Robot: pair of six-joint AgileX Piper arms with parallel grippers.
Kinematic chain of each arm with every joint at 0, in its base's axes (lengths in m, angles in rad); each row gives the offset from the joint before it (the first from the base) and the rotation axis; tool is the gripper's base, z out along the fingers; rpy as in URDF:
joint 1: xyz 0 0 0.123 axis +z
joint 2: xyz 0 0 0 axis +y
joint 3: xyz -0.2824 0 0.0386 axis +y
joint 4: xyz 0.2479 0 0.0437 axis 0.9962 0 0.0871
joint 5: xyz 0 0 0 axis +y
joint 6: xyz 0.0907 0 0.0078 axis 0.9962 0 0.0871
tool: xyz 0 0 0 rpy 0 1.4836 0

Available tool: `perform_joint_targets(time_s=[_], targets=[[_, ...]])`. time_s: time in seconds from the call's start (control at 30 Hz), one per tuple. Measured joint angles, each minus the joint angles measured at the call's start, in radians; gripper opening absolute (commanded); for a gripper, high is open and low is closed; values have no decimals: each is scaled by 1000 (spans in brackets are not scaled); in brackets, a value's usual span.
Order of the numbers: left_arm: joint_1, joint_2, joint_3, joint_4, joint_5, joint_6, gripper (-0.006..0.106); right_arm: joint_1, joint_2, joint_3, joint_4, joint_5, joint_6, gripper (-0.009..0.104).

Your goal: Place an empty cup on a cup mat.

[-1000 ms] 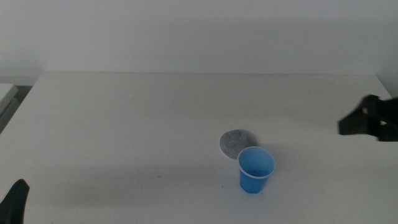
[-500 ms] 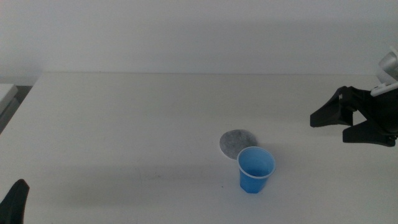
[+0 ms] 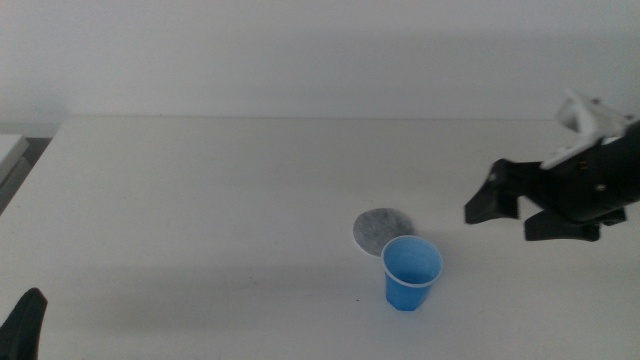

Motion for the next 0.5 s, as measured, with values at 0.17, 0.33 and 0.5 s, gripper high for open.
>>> perform_joint_targets(time_s=[0.17,0.33,0.5], targets=[[0,0,0,0,0,0,94,92,66,-37,-86,-16,119,92],[0,0,0,0,0,0,94,148,139,-60,-107,-20,161,84],[0,0,0,0,0,0,94,169,219,-73,-113,-35,175,73]])
